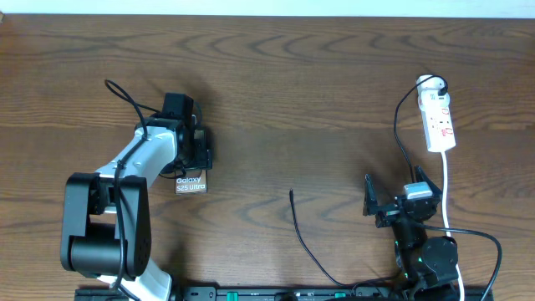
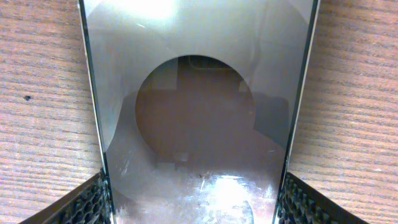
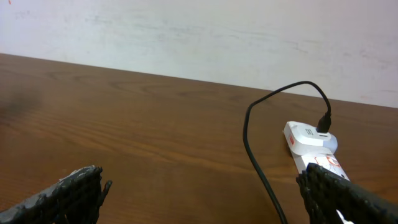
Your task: Plug charger to phone and switch on socket
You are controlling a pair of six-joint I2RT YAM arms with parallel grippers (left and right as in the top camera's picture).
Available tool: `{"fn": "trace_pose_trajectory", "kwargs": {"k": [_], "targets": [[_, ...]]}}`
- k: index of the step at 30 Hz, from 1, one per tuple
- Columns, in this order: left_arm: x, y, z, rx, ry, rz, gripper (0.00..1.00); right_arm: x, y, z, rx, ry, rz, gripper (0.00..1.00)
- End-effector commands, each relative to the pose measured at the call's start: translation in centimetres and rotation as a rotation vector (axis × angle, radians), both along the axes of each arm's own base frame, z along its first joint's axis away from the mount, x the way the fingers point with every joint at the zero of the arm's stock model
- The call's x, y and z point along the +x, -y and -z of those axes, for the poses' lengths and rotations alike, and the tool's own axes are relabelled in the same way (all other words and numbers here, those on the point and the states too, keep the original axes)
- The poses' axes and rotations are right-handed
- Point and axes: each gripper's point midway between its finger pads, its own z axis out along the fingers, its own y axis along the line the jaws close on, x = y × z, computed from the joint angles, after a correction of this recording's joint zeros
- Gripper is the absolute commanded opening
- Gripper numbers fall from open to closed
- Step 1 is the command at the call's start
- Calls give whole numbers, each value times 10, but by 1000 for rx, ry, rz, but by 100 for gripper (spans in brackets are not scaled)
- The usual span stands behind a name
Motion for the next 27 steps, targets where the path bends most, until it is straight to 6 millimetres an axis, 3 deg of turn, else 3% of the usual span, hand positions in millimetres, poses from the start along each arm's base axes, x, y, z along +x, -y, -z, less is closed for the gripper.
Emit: {"fn": "trace_pose_trajectory", "kwargs": {"k": [1,15,19,20,22,24,26,27], "targets": [[-36,19,34,-105,-149,3,69,0,-1,0,-8,5,-2,99],[-36,19,34,-105,-149,4,59,0,-1,0,-8,5,-2,99],[-36,19,34,-105,-149,4,62,0,-1,0,-8,5,-2,99],[-36,19,34,-105,-149,3,71,0,-1,0,-8,5,-2,99],[-36,19,34,-105,-150,4,73,0,-1,0,-8,5,-2,99],[-36,19,34,-105,-149,3,71,0,-1,0,-8,5,-2,99],[-36,19,34,-105,-149,3,59,0,-1,0,-8,5,-2,99],[-36,19,34,-105,-149,3,59,0,-1,0,-8,5,-2,99]]}}
